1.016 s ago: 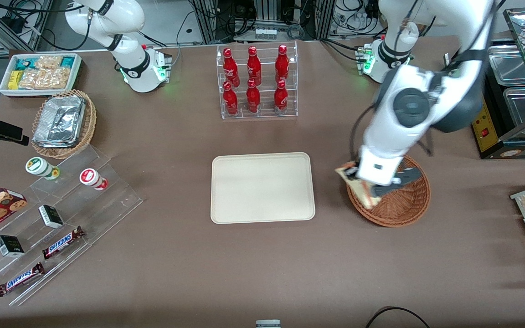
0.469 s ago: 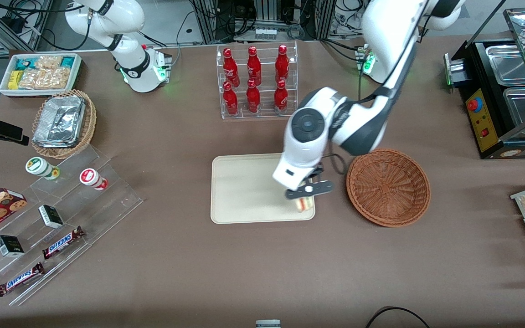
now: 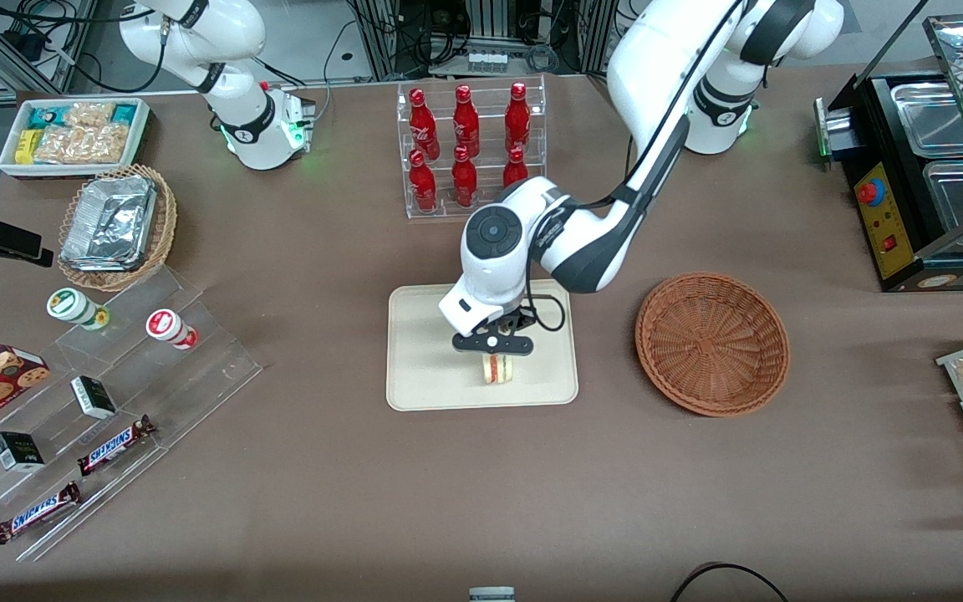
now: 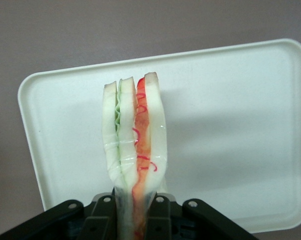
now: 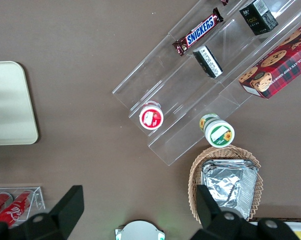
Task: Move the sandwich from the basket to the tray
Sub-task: 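Lower the sandwich onto the tray and open the left gripper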
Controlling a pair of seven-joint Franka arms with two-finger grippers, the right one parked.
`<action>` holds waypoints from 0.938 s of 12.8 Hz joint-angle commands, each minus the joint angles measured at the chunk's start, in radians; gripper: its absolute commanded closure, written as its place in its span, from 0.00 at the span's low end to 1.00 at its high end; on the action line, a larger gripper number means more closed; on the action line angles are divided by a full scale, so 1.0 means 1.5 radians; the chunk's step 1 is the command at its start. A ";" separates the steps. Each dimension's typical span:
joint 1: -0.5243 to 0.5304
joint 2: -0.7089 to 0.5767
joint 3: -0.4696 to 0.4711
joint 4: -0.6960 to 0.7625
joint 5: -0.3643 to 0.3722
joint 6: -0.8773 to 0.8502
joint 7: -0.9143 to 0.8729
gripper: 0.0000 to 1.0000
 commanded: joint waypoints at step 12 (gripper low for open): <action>-0.042 0.087 0.007 0.021 0.000 0.080 -0.037 1.00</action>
